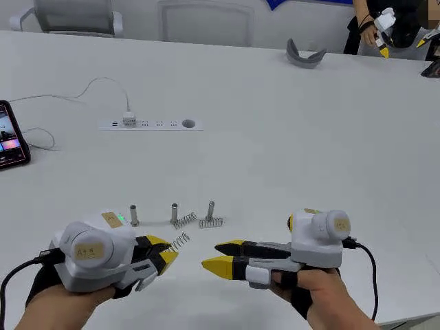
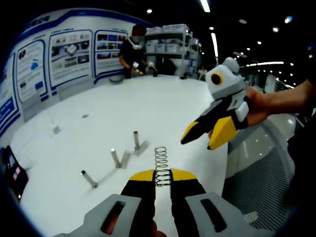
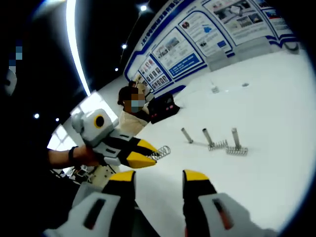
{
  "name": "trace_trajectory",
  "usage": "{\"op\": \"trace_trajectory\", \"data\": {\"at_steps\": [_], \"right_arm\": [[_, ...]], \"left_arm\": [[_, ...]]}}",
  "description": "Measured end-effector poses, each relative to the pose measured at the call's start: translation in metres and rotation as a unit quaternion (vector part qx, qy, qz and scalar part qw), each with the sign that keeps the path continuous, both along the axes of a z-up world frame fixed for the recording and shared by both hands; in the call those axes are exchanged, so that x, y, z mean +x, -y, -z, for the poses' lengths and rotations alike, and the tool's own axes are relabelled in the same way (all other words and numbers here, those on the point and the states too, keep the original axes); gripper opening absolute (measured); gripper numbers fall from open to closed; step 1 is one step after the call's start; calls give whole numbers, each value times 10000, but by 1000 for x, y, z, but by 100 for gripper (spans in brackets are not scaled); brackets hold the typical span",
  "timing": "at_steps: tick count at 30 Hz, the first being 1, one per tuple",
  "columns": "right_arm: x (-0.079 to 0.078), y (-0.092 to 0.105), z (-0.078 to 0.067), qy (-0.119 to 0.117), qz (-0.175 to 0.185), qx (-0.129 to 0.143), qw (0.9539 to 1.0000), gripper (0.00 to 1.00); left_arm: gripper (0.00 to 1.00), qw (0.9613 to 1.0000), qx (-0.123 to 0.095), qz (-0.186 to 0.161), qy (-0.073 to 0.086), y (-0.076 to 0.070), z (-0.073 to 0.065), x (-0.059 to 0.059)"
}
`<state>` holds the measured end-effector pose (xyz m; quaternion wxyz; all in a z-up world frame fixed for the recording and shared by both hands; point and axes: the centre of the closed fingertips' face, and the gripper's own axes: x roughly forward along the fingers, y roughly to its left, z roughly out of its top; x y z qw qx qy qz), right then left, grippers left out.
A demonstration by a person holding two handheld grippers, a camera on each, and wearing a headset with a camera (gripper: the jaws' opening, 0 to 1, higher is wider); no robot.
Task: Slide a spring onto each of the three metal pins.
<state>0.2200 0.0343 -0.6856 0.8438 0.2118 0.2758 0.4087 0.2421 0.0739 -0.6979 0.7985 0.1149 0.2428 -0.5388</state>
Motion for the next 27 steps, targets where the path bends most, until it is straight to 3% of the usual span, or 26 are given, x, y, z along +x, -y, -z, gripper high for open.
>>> {"op": "trace_trajectory", "data": {"at_steps": [5,12,27], "right_arm": [[6,-2,2,-156,37,165,9997,34],[9,-11,-2,-203,39,393,9990,32],[6,-12,-6,-134,-132,391,9991,22]], "left_arm": [[10,9998,16,187,33,10,-1,-8],[10,9991,-5,433,38,20,0,-22],[10,9982,72,581,83,22,-1,-26]]}}
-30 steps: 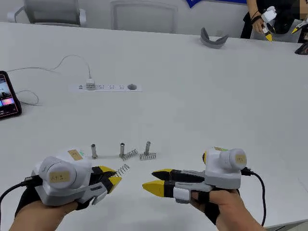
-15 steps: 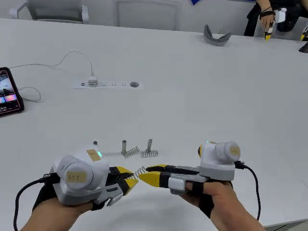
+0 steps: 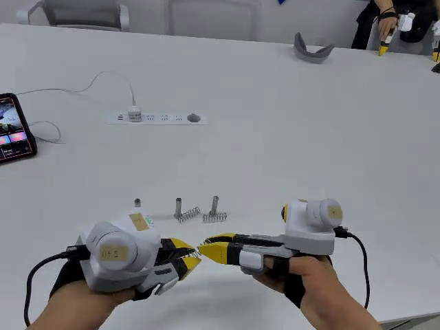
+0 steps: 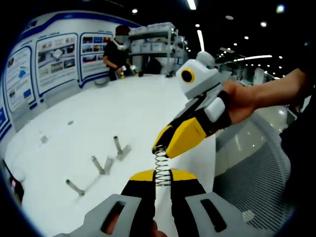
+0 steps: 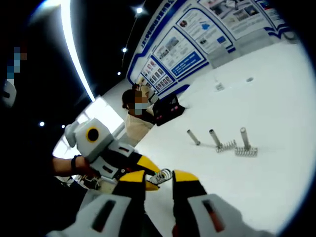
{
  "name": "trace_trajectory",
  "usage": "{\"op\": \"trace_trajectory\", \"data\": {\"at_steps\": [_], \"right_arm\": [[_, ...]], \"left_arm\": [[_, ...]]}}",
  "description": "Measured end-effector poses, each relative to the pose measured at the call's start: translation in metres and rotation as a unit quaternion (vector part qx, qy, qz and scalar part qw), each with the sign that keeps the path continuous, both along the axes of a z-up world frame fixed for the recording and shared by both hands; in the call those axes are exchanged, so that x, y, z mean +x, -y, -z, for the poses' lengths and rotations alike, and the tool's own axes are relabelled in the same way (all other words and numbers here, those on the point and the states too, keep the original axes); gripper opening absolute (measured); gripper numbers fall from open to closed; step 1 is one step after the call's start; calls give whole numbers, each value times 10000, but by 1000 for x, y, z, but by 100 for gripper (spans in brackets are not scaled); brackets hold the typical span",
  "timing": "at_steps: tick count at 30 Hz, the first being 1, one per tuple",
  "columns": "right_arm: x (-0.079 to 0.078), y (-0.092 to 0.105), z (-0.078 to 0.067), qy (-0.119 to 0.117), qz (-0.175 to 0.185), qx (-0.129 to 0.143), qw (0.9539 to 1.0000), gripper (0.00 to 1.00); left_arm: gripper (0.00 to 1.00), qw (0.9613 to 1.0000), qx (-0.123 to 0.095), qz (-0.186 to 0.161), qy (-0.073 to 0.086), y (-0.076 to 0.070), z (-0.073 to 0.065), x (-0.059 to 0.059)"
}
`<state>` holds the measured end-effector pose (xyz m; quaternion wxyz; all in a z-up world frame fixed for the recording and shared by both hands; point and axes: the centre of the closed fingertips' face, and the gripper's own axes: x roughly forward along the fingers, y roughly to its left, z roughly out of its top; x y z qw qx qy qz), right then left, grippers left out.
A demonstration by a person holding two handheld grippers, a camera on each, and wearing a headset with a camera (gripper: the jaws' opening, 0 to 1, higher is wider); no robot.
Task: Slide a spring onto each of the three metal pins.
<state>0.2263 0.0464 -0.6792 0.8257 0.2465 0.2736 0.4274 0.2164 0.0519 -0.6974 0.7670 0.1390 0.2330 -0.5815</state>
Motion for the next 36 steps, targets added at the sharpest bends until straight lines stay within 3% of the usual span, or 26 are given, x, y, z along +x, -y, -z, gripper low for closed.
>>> {"op": "trace_trajectory", "data": {"at_steps": [16,22,26,29,36], "right_arm": [[0,-4,-6,157,-315,-211,9992,12],[0,-6,-10,307,-649,-616,9955,12],[-4,-8,-10,480,-1034,-1039,9880,12],[-8,-9,-9,728,-1443,-1465,9759,12],[-13,-13,-15,908,-2086,-1835,9563,12]], "left_arm": [[9,9998,-21,176,29,3,0,-2],[9,9997,-65,234,30,5,-3,-2],[9,9995,-88,316,40,7,-4,-3],[9,9992,-163,366,24,8,-7,-5],[9,9982,-252,535,58,9,-13,-10]]}}
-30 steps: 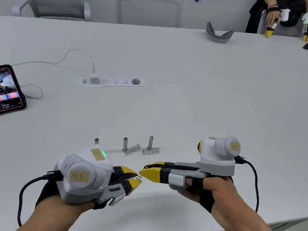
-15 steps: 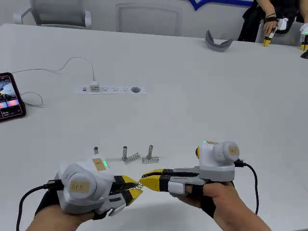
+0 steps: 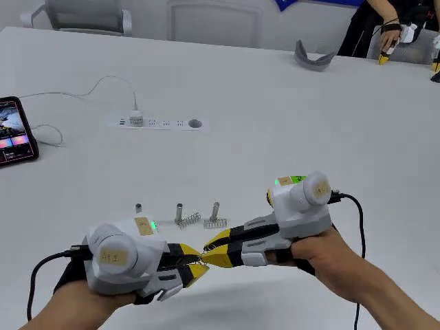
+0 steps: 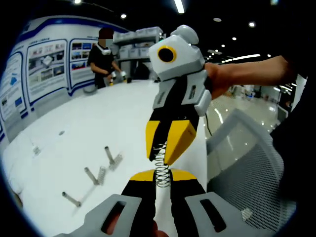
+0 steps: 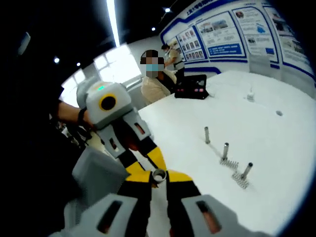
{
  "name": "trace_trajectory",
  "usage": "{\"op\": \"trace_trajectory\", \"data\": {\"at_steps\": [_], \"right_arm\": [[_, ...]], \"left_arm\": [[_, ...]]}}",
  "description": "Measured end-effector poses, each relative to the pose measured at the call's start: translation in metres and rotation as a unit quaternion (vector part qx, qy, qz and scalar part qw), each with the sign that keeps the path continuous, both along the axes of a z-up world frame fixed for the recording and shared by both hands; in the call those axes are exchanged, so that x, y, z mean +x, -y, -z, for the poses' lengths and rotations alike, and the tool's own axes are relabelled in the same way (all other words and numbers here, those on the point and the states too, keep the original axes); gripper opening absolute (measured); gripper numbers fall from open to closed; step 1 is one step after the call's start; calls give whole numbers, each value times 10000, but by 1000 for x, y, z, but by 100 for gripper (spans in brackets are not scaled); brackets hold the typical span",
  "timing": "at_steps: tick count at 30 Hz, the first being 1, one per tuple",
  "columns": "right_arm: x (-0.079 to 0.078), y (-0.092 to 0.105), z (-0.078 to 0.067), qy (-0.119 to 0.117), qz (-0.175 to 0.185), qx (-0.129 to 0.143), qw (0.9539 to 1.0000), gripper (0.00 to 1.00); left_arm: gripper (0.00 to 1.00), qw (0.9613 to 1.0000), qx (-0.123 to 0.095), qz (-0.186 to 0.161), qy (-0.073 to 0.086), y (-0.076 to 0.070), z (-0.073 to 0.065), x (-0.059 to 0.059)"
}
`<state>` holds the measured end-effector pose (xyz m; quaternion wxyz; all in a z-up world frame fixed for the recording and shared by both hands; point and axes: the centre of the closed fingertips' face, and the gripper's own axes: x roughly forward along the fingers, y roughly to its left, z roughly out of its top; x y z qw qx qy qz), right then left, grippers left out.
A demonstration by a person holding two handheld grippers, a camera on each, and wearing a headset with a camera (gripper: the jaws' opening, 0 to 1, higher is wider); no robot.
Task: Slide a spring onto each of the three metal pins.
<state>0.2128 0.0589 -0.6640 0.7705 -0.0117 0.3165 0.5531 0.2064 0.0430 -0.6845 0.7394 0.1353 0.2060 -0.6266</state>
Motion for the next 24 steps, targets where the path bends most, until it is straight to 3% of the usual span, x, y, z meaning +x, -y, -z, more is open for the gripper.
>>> {"op": "trace_trajectory", "data": {"at_steps": [8,16,24], "right_arm": [[-3,-6,-4,125,-600,-396,9973,12],[-9,-12,2,188,-1100,-702,9913,12],[-13,-14,5,143,-1307,-798,9881,12]], "left_arm": [[9,9999,-101,98,51,-1,-8,-1],[9,9997,-84,185,113,-5,-8,-3],[10,9997,-175,177,65,-8,-5,-6]]}}
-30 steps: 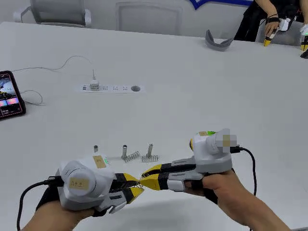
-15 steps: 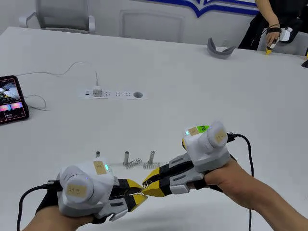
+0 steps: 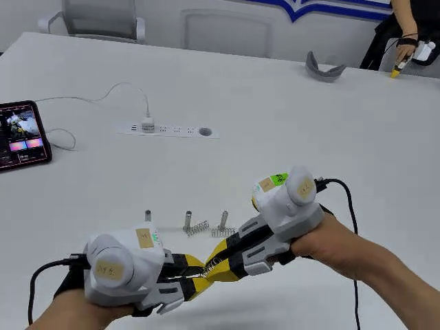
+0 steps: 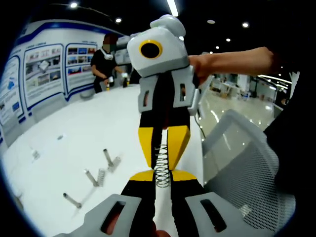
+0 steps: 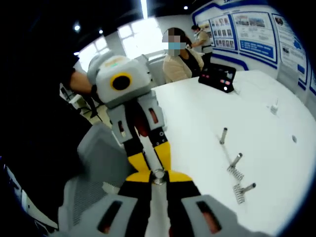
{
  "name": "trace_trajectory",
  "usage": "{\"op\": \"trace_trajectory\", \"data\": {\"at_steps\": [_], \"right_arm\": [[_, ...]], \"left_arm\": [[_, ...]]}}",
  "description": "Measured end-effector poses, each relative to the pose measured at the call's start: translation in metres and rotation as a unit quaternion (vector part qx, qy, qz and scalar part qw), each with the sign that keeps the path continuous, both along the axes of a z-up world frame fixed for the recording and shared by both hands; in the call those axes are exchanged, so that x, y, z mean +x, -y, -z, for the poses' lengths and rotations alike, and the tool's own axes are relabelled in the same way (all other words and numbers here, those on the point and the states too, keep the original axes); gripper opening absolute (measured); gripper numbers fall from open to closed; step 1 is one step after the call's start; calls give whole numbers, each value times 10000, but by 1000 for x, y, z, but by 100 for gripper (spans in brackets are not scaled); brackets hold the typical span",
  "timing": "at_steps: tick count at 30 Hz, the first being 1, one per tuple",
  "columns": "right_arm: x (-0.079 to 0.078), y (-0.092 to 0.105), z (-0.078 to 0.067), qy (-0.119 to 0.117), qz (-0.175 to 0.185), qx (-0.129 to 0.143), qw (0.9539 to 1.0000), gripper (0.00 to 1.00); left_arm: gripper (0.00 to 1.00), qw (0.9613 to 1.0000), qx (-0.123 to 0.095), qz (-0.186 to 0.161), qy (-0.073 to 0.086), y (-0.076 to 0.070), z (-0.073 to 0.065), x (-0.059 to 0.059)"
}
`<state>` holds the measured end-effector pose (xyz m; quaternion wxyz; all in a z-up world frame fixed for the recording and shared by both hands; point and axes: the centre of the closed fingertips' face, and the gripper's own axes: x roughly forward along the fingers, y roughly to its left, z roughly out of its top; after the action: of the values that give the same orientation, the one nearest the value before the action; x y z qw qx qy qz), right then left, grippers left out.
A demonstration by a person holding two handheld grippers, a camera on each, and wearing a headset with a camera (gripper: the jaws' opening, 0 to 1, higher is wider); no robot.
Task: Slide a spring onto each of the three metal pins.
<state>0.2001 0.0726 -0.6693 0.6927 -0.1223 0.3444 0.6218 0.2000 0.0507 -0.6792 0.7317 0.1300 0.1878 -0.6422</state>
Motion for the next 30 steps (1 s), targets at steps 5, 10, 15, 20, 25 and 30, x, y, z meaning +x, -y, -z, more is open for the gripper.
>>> {"op": "trace_trajectory", "data": {"at_steps": [5,10,15,20,25,30], "right_arm": [[3,-1,0,16,35,39,10000,12],[8,-1,0,17,145,119,9998,12],[13,2,-2,15,238,196,9995,12],[18,5,-3,4,289,225,9993,12],[23,9,-2,-10,338,218,9992,12],[27,12,2,48,326,98,9994,12]], "left_arm": [[11,9999,-101,-109,9,-2,0,3],[13,9995,-97,-297,-56,-10,4,8],[15,9986,-87,-508,-116,-23,7,13],[15,9969,-143,-765,-148,-35,6,22],[17,9949,-178,-971,-209,-44,5,30],[18,9931,-168,-1142,-209,-52,7,37]]}}
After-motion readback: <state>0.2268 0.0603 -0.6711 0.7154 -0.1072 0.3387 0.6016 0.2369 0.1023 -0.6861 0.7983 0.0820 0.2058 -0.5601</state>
